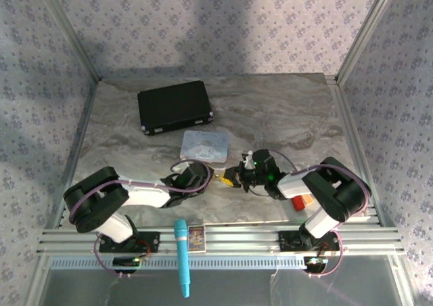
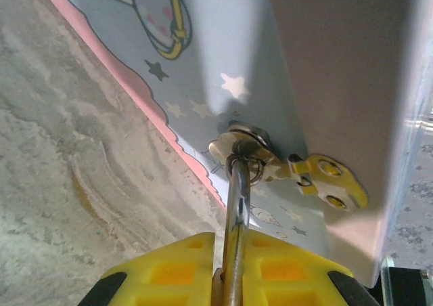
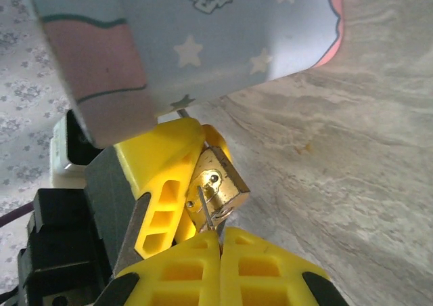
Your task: Unlock the padlock with the key
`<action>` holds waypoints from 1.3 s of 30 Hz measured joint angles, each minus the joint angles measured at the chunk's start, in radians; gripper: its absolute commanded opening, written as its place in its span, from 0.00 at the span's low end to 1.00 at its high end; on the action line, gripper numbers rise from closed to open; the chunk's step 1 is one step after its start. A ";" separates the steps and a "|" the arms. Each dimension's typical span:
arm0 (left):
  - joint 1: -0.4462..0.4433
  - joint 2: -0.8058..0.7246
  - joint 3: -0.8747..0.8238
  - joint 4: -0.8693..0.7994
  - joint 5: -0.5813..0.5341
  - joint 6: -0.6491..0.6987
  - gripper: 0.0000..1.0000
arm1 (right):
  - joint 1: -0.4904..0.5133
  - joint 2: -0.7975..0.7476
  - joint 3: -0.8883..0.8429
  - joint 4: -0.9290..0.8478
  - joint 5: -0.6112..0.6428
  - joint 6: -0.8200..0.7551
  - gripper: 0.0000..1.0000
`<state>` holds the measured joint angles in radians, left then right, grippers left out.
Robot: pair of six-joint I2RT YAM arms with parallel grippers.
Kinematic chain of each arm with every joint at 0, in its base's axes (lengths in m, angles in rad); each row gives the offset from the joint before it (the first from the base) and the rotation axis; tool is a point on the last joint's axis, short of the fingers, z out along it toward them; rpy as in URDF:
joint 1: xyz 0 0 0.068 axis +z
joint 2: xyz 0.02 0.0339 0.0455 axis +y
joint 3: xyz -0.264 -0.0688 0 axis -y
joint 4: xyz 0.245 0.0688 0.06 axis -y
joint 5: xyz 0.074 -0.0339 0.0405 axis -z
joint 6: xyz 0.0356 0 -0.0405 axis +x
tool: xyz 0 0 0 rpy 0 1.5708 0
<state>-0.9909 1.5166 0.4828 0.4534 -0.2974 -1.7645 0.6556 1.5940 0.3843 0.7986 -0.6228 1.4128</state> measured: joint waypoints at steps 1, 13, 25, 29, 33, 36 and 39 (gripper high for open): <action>0.004 0.000 -0.003 0.008 0.002 -0.004 0.14 | 0.000 0.010 0.000 0.019 -0.002 0.011 0.00; 0.029 0.032 -0.011 0.087 0.021 -0.041 0.12 | -0.012 0.116 -0.046 0.256 -0.003 0.117 0.00; 0.051 0.068 -0.011 0.162 0.051 -0.067 0.07 | -0.022 0.042 -0.085 0.220 -0.021 0.118 0.00; 0.055 0.092 -0.011 0.207 0.059 -0.075 0.04 | -0.020 0.065 -0.084 0.240 -0.021 0.122 0.00; 0.058 0.114 -0.011 0.250 0.066 -0.086 0.04 | -0.025 0.082 -0.076 0.246 -0.022 0.125 0.00; 0.062 0.124 -0.011 0.274 0.071 -0.096 0.04 | -0.029 0.089 -0.064 0.249 -0.025 0.125 0.00; 0.063 0.124 -0.011 0.277 0.074 -0.108 0.04 | -0.039 0.091 -0.064 0.255 -0.025 0.125 0.00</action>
<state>-0.9283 1.6402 0.4721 0.7303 -0.2237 -1.8721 0.6170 1.6852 0.3206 1.0538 -0.6479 1.5375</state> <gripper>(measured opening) 0.136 0.054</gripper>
